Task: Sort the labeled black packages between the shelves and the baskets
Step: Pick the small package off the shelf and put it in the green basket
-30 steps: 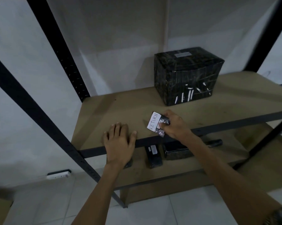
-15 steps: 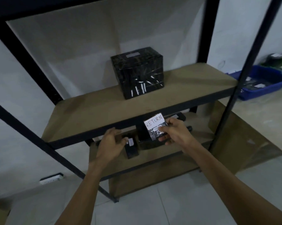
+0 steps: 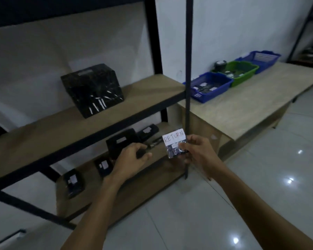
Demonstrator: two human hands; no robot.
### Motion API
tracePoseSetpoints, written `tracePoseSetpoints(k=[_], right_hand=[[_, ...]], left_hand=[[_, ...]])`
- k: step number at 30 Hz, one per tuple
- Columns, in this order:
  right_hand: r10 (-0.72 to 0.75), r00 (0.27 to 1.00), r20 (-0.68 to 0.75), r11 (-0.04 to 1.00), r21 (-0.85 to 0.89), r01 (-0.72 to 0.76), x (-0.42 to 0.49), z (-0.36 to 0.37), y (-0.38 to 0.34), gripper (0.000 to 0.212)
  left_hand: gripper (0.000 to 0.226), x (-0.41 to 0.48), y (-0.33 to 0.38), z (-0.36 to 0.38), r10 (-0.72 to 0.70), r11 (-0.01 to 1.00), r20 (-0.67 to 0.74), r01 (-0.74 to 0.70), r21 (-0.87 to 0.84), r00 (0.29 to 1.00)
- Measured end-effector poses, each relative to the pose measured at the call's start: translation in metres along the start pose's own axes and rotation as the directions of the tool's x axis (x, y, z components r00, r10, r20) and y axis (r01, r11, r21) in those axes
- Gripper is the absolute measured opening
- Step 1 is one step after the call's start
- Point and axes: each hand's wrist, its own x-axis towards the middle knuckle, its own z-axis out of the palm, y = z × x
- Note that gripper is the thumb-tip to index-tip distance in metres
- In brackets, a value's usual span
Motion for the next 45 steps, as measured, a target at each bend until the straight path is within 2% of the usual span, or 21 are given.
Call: tracePoseSetpoints(k=[2,6,10,16,21,30,34,37,45], right_hand=[[0.002,0.999,-0.046,1.000,0.010,-0.002,-0.015,-0.023,0.001,0.002],[-0.002,0.993,-0.119,1.000,0.028,0.005,-0.029,-0.076,0.000,0.003],[-0.002,0.986,-0.168,0.999,0.036,0.008,-0.023,-0.139,-0.002,0.012],[0.003,0.988,-0.155,1.000,0.016,-0.001,0.011,-0.249,-0.003,0.010],[0.050,0.989,-0.140,0.999,0.003,-0.050,0.041,-0.337,-0.009,0.008],[0.097,0.983,-0.155,0.995,0.020,-0.095,0.150,-0.449,-0.020,0.010],[0.097,0.981,-0.171,0.995,0.032,-0.093,0.219,-0.489,-0.019,0.005],[0.143,0.965,-0.221,0.989,0.005,-0.145,0.266,-0.513,-0.026,0.008],[0.150,0.955,-0.257,0.988,-0.002,-0.156,0.395,-0.576,-0.054,0.011]], left_hand=[[0.039,-0.003,0.022,0.019,0.013,1.000,0.054,-0.012,-0.018,0.998],[0.039,0.001,0.065,0.057,0.046,0.999,0.200,-0.045,-0.008,0.979],[0.042,0.021,0.102,0.095,0.049,0.999,0.269,-0.046,-0.016,0.962],[0.048,0.070,0.181,0.160,0.024,1.000,0.312,-0.028,0.010,0.950],[0.058,0.113,0.247,0.215,-0.058,0.994,0.438,0.011,0.109,0.897],[0.049,0.216,0.305,0.294,-0.055,0.996,0.348,0.078,-0.053,0.936],[0.043,0.284,0.314,0.333,-0.052,0.992,0.290,0.083,-0.094,0.956],[0.038,0.339,0.325,0.354,-0.051,0.990,0.286,0.086,-0.112,0.957],[0.032,0.479,0.354,0.392,-0.081,0.979,0.233,0.121,-0.165,0.969]])
